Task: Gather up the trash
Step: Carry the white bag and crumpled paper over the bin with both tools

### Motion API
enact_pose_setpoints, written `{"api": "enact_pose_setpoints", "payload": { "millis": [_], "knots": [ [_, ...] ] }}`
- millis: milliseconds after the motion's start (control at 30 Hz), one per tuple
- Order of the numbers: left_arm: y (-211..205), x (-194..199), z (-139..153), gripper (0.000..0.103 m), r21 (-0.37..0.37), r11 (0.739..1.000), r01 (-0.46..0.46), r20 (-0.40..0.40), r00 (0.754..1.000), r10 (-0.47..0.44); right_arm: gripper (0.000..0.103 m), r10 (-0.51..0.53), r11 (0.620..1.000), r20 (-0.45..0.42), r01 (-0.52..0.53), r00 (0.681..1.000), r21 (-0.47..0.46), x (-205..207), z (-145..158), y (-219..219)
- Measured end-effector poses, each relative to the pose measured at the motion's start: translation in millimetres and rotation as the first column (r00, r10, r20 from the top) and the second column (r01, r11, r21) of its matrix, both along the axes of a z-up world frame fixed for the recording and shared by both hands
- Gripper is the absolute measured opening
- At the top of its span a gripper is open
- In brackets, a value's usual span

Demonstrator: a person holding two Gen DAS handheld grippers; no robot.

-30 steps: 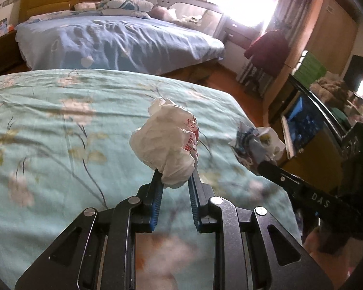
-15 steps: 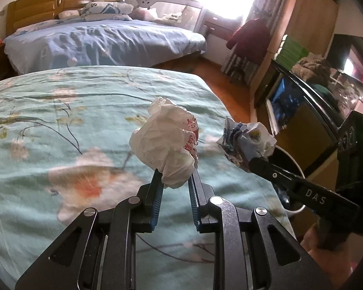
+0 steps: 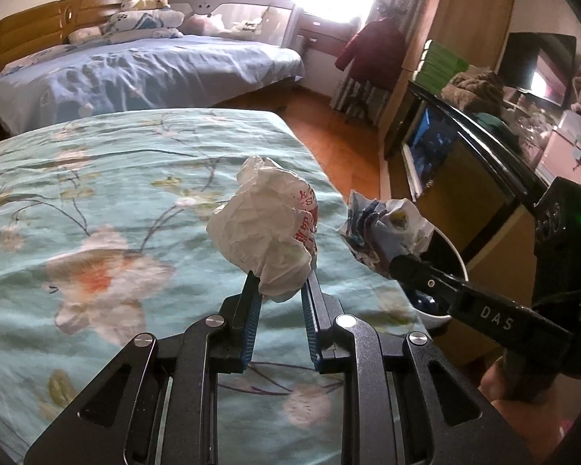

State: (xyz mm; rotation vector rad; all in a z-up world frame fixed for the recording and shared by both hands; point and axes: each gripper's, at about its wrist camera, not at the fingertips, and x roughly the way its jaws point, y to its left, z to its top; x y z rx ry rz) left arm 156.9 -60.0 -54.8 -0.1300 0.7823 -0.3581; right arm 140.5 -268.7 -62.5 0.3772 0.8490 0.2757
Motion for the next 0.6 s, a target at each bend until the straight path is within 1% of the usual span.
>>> {"api": "enact_pose_setpoints", "payload": {
  "millis": [367, 600],
  "knots": [
    [-35, -14, 2, 0.020, 0.027, 0.997, 0.074, 0.003, 0.997, -0.074, 0.013, -0.049, 0.999, -0.002, 0.049, 0.999, 0.008, -18, -2, -24],
    [-53, -18, 3, 0.020, 0.044, 0.993, 0.106, 0.009, 0.994, -0.106, 0.013, -0.080, 0.997, -0.002, 0.080, 0.997, 0.010, -28, -3, -39]
  ]
}}
